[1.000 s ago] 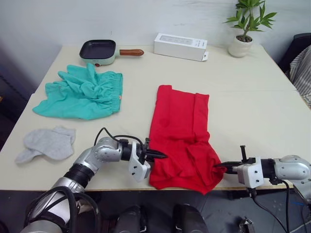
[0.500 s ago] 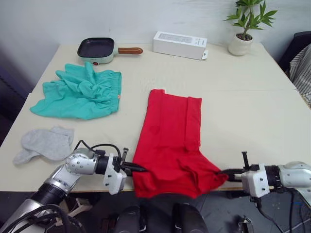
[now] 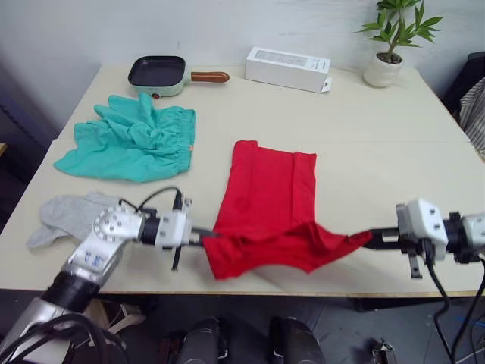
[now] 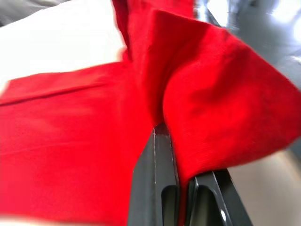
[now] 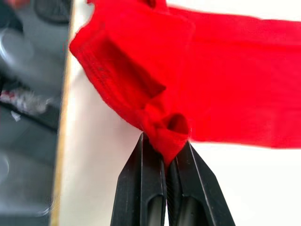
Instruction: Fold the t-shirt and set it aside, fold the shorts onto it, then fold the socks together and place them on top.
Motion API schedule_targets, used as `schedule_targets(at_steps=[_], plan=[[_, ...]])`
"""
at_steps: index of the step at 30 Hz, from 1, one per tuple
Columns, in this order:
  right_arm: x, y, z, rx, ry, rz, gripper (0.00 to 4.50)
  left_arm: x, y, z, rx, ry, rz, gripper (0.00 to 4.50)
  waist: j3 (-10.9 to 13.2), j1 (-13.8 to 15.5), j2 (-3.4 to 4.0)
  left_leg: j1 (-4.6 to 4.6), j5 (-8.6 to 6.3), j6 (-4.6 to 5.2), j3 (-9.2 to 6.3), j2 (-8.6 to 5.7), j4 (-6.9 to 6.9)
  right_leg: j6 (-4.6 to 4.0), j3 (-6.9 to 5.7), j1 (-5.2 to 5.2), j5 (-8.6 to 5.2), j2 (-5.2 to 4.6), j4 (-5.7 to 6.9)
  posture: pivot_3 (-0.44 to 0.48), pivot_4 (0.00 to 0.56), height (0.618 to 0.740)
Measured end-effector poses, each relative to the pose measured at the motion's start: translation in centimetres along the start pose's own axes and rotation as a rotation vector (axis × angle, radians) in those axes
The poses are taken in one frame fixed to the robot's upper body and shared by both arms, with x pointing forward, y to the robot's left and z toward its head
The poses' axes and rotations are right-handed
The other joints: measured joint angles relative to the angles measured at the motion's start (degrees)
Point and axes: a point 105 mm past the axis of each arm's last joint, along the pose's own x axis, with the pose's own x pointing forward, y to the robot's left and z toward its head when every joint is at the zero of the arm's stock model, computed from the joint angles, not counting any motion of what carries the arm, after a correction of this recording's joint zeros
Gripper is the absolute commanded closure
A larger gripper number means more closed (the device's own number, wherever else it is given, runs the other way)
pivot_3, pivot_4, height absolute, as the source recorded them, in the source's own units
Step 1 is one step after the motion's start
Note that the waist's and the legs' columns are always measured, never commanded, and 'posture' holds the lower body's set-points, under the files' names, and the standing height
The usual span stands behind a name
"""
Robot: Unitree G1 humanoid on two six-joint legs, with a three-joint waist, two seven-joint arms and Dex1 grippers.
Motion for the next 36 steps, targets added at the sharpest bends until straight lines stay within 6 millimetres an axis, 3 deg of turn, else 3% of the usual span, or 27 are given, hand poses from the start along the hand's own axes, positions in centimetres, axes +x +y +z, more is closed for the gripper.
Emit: schedule_targets(at_steps=[4,7,11,14,21,30,32,36], plan=[[-0.1,-3.7,2.8,0.046,-0.096,-0.085,4.5,0.1,4.4,1.3,-0.105,-0.024,0.046,4.48,0.02,-0.33,-0.04,-0.07,0.03,0.27,0.04,-0.03,0.11,0.12,-0.1,-0.03,0.08,0.08,0.07,0.0,0.15,0.74],[0.7,-7.2,3.2,0.115,-0.158,-0.185,4.5,0.9,6.8,1.1,-0.251,-0.057,0.086,4.48,0.07,-0.62,-0.12,-0.14,0.03,0.31,0.25,-0.03,0.26,0.15,-0.25,-0.11,0.09,0.27,0.16,0.0,0.15,0.74],[2.4,-11.4,1.8,0.24,-0.153,-0.31,4.5,2.6,9.3,-0.2,-0.452,-0.087,0.141,4.48,0.11,-0.68,-0.16,-0.4,0.04,0.4,0.32,-0.04,0.59,0.25,-0.38,-0.35,0.13,0.56,0.67,0.0,0.15,0.74],[4.0,-13.4,0.3,0.342,-0.161,-0.376,4.5,3.2,11.0,-1.8,-0.584,-0.081,0.237,4.48,0.14,-0.69,-0.21,-1.01,0.18,0.57,0.35,-0.09,0.8,0.44,-0.25,-0.95,0.23,0.57,0.88,0.0,0.15,0.74],[6.3,-14.8,-2.6,0.445,-0.125,-0.445,4.5,2.3,12.6,-4.4,-0.75,-0.062,0.426,4.48,0.16,-1.49,-0.24,-1.03,0.22,0.63,0.41,-0.15,0.77,0.53,-0.12,-1.0,0.28,0.58,0.92,0.0,0.15,0.74],[7.2,-14.8,-3.1,0.427,-0.15,-0.448,4.5,2.9,12.5,-5.1,-0.767,-0.053,0.449,4.48,0.16,-2.18,-0.24,-1.0,0.26,0.56,0.43,-0.14,0.75,0.53,-0.07,-1.02,0.28,0.61,0.99,0.0,0.15,0.74],[7.6,-14.7,-3.6,0.445,-0.136,-0.46,4.5,2.9,12.6,-5.4,-0.783,-0.053,0.481,4.01,0.16,-2.22,-0.24,-0.99,0.26,0.56,0.43,-0.14,0.75,0.53,-0.05,-1.02,0.28,0.61,1.0,0.0,0.15,0.74],[7.6,-15.2,-4.4,0.539,-0.154,-0.522,3.47,2.8,13.2,-5.9,-0.769,-0.031,0.569,2.89,0.16,-2.24,-0.24,-0.99,0.27,0.55,0.43,-0.14,0.75,0.53,-0.04,-1.03,0.28,0.59,1.02,0.0,0.15,0.74]])
